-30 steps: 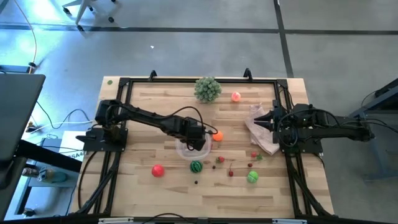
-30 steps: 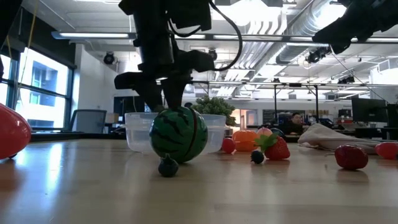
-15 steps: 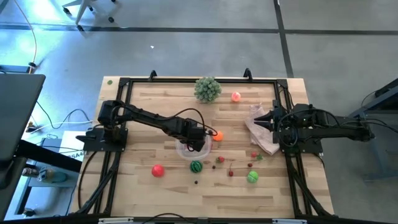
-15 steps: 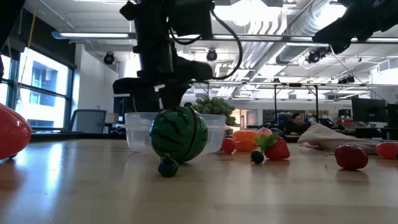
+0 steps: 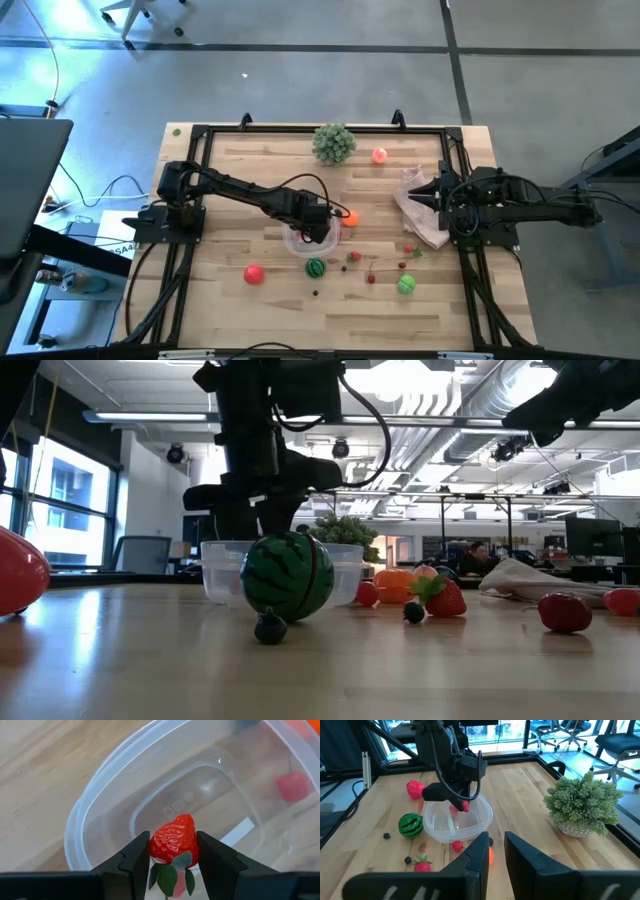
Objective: Pick and placing Produce into tupperware
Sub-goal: Put the left red strawberry into the transparent bin, then put the red apple into the transparent bin
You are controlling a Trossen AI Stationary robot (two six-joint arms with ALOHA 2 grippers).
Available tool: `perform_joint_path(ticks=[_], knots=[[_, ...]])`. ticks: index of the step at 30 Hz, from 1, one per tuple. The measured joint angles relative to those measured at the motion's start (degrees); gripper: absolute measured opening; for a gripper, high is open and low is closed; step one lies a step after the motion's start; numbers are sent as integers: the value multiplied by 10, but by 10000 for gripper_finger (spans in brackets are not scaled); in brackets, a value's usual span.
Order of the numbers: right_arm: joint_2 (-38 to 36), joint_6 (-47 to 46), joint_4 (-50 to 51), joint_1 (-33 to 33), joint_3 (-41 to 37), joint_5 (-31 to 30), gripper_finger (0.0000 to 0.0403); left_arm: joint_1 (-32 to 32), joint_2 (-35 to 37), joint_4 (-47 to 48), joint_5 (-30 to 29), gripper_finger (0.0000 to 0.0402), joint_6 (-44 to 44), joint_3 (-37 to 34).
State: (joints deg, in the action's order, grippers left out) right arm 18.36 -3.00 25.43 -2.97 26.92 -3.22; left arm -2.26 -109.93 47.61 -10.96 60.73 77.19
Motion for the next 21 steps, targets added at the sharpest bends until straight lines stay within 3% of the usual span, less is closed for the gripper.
perform_joint_path(ticks=[11, 16, 21], knots=[[0, 0, 0, 0, 0, 0, 52, 0, 0, 6, 0, 235, -24, 0], [0, 0, 0, 0, 0, 0, 52, 0, 6, 18, 0, 236, -24, 1], [0, 0, 0, 0, 0, 0, 52, 0, 27, 132, 16, 220, 4, 56]])
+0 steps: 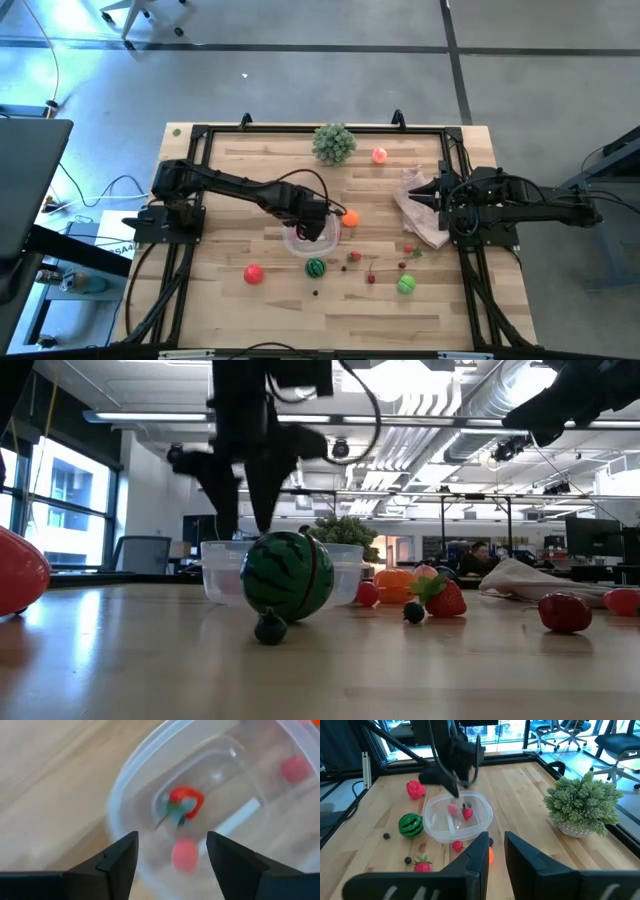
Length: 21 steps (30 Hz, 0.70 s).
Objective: Pick and placing Produce into tupperware
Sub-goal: Put the red apple into the transparent bin
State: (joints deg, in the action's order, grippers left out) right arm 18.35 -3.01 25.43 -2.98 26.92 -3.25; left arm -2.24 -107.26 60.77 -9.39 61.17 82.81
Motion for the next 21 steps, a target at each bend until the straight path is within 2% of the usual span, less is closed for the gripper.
perform_joint_path(ticks=[5, 10, 13, 21], knots=[[0, 0, 0, 0, 0, 0, 52, 1, 15, 126, 75, 210, 138, 72], [0, 0, 0, 0, 0, 0, 52, 21, 22, 160, 139, 219, 304, 87], [0, 0, 0, 0, 0, 0, 52, 45, 24, 187, 124, 230, 349, 85], [0, 0, 0, 0, 0, 0, 52, 153, 53, 250, 4, 267, 471, 59]])
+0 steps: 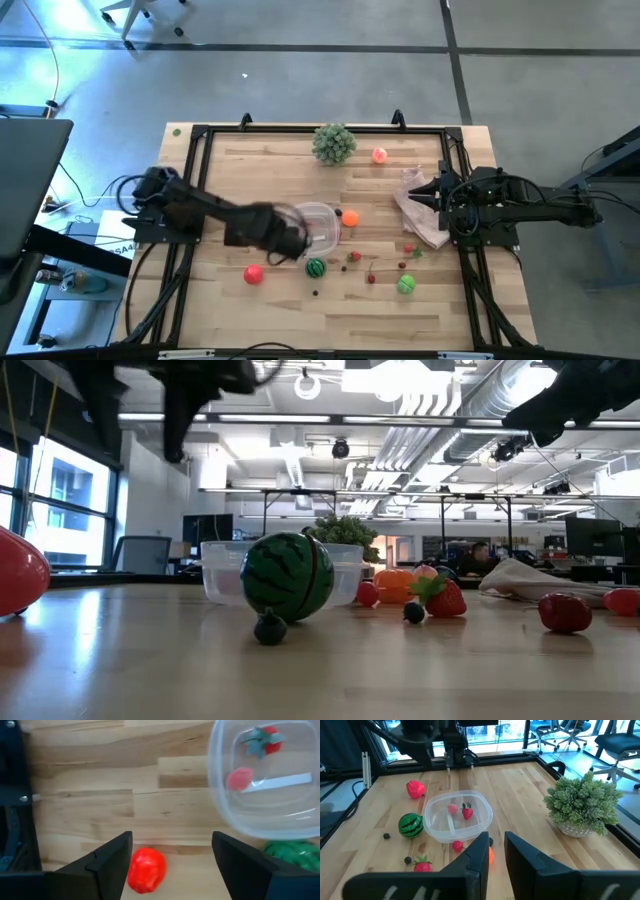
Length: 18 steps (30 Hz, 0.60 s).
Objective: Pick and placing Produce into tupperware
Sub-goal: Put the red apple into the transparent bin
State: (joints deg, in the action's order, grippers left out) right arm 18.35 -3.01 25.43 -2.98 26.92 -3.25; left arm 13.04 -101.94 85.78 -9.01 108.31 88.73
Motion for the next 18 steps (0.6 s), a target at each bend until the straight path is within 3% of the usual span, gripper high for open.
perform_joint_path(ticks=[5, 8, 13, 18], knots=[[0, 0, 0, 0, 0, 0, 52, 57, 35, -13, -65, 273, 63, -69], [0, 0, 0, 0, 0, 0, 52, 76, 56, -48, -65, 273, 84, -115], [0, 0, 0, 0, 0, 0, 52, 81, 102, -142, -4, 277, 84, -194], [0, 0, 0, 0, 0, 0, 52, 80, 154, -234, 51, 289, 31, -264]])
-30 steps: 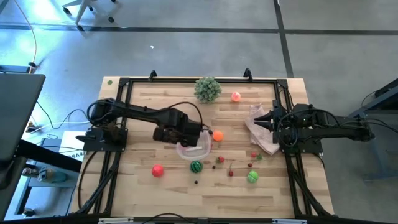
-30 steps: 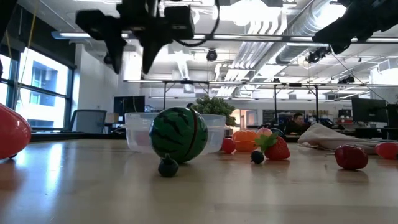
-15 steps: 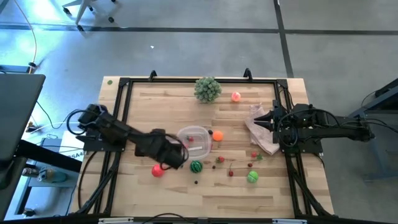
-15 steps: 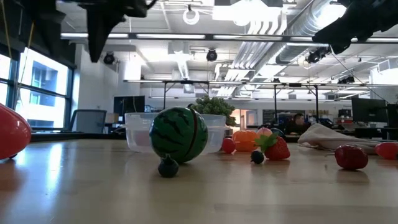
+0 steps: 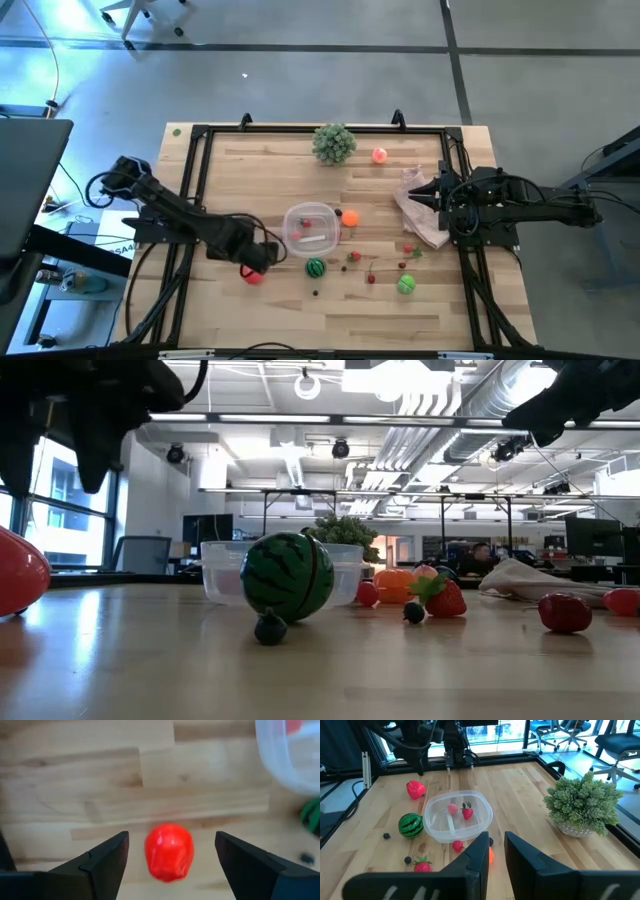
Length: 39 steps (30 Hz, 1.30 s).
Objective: Pick and placing Produce into tupperware
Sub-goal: Put the red apple into the transparent bin
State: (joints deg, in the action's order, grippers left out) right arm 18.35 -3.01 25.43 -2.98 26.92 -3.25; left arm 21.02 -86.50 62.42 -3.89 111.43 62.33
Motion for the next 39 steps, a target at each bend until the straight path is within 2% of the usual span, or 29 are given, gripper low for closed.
perform_joint_path(ticks=[3, 9, 23, 27, 35, 39], knots=[[0, 0, 0, 0, 0, 0, 52, 0, 20, -27, 38, 297, 0, -28], [0, 0, 0, 0, 0, 0, 52, 0, 16, -43, 86, 313, 13, -31], [0, 0, 0, 0, 0, 0, 52, 0, -51, -97, 112, 396, -56, -32], [0, 0, 0, 0, 0, 0, 52, 0, -58, -102, 120, 395, -56, -35], [0, 0, 0, 0, 0, 0, 52, 0, -57, -195, 137, 398, -62, -99], [0, 0, 0, 0, 0, 0, 52, 0, -57, -207, 137, 398, -62, -110]])
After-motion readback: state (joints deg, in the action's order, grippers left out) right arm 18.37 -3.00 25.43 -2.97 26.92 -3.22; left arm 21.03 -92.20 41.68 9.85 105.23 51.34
